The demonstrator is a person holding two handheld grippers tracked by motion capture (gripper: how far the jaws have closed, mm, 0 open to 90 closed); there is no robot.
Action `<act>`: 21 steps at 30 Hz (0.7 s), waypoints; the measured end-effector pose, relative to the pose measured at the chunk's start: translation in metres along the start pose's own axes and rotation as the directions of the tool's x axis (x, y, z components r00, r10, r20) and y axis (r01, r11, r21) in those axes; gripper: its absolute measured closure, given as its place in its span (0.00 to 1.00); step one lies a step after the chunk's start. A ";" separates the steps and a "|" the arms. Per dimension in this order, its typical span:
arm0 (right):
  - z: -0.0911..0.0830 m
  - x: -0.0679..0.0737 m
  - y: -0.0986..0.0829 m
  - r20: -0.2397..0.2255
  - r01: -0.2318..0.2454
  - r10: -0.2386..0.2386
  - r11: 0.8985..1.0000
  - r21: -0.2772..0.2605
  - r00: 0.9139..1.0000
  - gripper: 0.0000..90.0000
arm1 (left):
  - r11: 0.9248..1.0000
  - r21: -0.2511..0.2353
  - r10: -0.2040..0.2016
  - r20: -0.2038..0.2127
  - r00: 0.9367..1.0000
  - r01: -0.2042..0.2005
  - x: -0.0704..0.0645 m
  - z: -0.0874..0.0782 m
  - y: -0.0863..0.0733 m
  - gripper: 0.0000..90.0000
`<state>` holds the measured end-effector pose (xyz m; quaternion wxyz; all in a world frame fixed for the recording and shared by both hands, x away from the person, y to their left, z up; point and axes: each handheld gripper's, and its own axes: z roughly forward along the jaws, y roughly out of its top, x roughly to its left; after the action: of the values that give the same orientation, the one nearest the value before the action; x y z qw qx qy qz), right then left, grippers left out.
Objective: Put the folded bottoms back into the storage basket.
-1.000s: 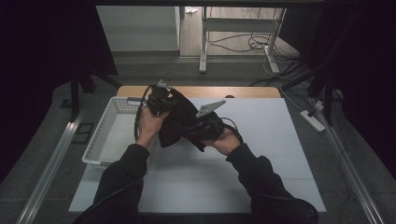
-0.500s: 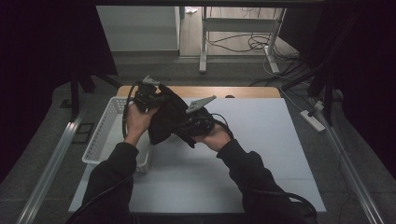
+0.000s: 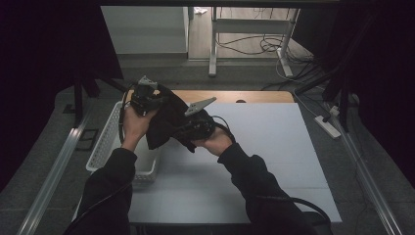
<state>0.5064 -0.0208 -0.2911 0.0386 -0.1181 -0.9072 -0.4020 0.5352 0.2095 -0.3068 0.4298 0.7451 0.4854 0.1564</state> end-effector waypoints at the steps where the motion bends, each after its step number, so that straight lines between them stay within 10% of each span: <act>1: 0.001 0.000 0.001 -0.003 0.001 -0.001 1.000 -0.005 1.000 0.87 | 1.000 -0.001 -0.001 0.000 1.000 0.001 0.001 -0.002 0.000 0.86; 21: 0.022 0.006 0.030 -0.028 0.047 -0.047 0.999 -0.004 0.999 0.86 | 0.999 -0.029 -0.032 -0.031 0.999 0.031 0.028 -0.031 -0.005 0.86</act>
<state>0.5083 0.0161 -0.2835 0.0415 -0.0912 -0.9084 -0.4060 0.5256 0.2495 -0.2974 0.4350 0.7286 0.5015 0.1682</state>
